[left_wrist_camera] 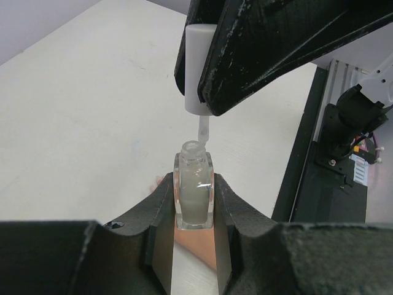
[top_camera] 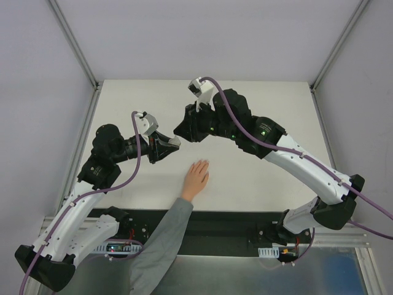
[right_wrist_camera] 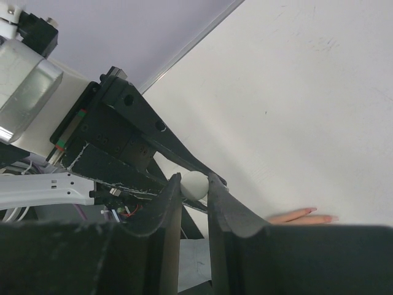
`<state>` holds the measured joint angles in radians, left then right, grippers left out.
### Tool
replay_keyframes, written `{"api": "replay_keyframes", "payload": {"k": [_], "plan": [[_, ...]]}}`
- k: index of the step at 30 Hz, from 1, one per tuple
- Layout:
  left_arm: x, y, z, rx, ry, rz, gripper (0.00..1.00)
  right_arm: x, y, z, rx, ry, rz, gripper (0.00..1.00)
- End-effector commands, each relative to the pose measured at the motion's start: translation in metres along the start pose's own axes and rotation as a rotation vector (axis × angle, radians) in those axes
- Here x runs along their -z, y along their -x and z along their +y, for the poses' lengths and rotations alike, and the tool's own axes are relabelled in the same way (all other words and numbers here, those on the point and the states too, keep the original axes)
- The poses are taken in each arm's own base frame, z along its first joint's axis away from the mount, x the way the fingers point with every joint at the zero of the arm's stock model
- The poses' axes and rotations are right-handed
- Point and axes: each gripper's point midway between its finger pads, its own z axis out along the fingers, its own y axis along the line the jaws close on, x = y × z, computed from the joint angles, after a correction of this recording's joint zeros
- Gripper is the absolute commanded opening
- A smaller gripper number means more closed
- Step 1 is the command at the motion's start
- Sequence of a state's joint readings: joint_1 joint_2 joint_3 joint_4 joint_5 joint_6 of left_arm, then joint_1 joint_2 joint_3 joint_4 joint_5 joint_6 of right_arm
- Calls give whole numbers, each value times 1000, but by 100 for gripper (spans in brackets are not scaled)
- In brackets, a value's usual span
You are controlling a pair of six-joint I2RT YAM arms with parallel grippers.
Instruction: Paint the nails
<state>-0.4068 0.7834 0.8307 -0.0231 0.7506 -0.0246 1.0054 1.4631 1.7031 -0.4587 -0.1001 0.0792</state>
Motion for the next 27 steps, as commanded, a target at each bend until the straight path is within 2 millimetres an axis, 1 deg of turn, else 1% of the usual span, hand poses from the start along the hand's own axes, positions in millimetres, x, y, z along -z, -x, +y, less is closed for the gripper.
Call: {"api": "replay_keyframes", "payload": {"k": [1,10,15,16,18,19,22,23,24,25,26,27], "plan": [[1,11,-8,-48,-35,-35,0,8,14,12,-27,51,-53,1],[1,8,-8,-48,-33,-31,0,12,20,7,-35,29,-82,1],[0,5,-3,-39,-11,-24,0,21,21,0,-27,-8,-106,1],[0,3,0,-36,3,-21,0,28,25,-2,-25,-20,-126,1],[-1,1,6,-29,29,-17,0,32,23,-5,-24,-35,-135,1],[-1,3,11,-29,59,-21,0,39,25,-8,-24,-51,-156,1],[-1,7,22,-19,119,-26,0,46,19,-29,-34,-138,-184,1],[-1,8,31,-7,171,-28,0,56,22,-32,-41,-150,-209,1],[-1,10,35,-8,191,-31,0,51,5,-43,-64,-174,-177,1],[-1,16,39,-13,210,-41,0,53,-1,-54,-78,-198,-176,1],[-2,19,46,-10,244,-42,0,57,-2,-60,-91,-204,-199,1],[-2,28,48,-18,254,-57,0,49,-28,-73,-112,-226,-155,1]]}}
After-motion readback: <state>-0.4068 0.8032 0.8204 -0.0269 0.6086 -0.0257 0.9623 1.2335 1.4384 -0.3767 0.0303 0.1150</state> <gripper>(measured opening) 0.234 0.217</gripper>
